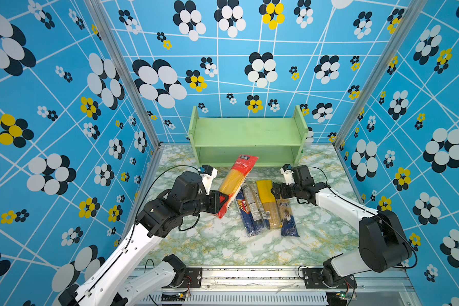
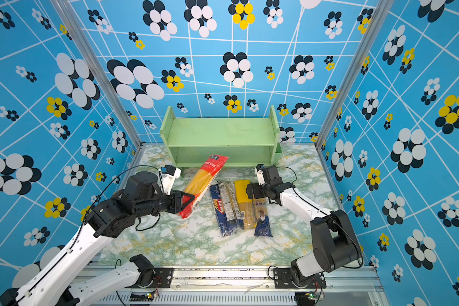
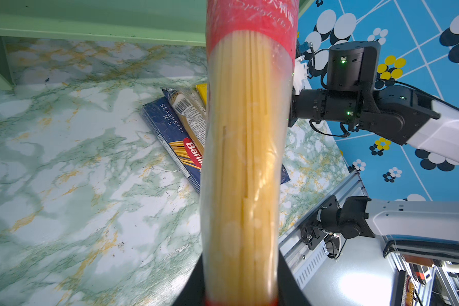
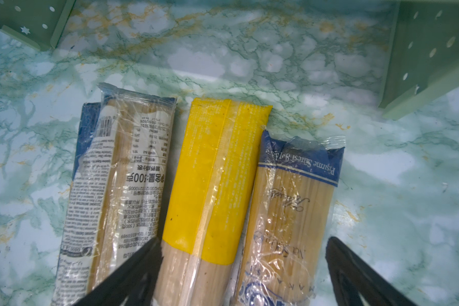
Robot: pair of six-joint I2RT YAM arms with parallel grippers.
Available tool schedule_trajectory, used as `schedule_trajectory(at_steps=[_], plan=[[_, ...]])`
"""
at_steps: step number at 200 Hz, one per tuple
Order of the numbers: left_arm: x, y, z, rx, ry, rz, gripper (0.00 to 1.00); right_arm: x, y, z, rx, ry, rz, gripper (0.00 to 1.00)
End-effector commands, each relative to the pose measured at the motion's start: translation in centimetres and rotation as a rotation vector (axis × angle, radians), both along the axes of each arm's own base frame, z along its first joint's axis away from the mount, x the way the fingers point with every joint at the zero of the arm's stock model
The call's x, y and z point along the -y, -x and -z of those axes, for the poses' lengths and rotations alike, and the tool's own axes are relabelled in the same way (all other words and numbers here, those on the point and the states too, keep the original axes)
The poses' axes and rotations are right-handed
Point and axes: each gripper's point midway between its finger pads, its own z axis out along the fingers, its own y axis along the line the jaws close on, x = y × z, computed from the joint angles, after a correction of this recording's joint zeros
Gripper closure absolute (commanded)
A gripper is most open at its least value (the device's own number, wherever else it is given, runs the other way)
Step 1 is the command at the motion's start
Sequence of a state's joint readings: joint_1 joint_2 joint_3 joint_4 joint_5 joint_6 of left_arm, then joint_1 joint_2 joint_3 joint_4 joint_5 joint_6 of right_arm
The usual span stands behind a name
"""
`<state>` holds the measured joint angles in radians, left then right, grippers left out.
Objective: Place and organize the pasta boxes and bags onto the shelf
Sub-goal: 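Lift the red spaghetti bag with the left gripper, tilting it upright, then carry the red bag with the left gripper up toward the shelf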
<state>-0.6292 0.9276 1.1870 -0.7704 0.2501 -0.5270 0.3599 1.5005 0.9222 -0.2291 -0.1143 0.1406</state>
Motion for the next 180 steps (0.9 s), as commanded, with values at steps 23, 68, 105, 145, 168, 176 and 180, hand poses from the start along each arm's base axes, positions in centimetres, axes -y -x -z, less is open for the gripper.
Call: schedule_trajectory(at_steps=[23, 68, 105, 145, 168, 176, 180], plan=[[1.3, 0.3, -10.1, 0.275, 0.219, 0.090, 1.00, -0.2, 0.4, -0.4, 0.010, 0.013, -0.025, 0.01], [1.8, 1.1, -13.1, 0.302, 0.297, 0.169, 1.00, -0.2, 0.4, -0.2, 0.011, 0.013, -0.026, 0.01], [1.6, 0.6, -15.3, 0.356, 0.342, 0.170, 1.00, -0.2, 0.5, 0.0, 0.009, 0.015, -0.026, 0.01], [1.6, -0.3, -17.0, 0.414, 0.370, 0.159, 1.00, 0.0, 0.5, 0.2, 0.008, 0.022, -0.023, 0.01], [1.6, -0.6, -17.6, 0.436, 0.374, 0.153, 1.00, 0.0, 0.6, 0.3, 0.007, 0.025, -0.023, 0.01], [1.3, -0.8, -18.0, 0.458, 0.371, 0.137, 1.00, 0.0, 0.6, 0.4, 0.006, 0.024, -0.024, 0.01], [1.2, -0.9, -18.2, 0.467, 0.366, 0.128, 1.00, 0.0, 0.6, 0.4, 0.005, 0.025, -0.024, 0.01]])
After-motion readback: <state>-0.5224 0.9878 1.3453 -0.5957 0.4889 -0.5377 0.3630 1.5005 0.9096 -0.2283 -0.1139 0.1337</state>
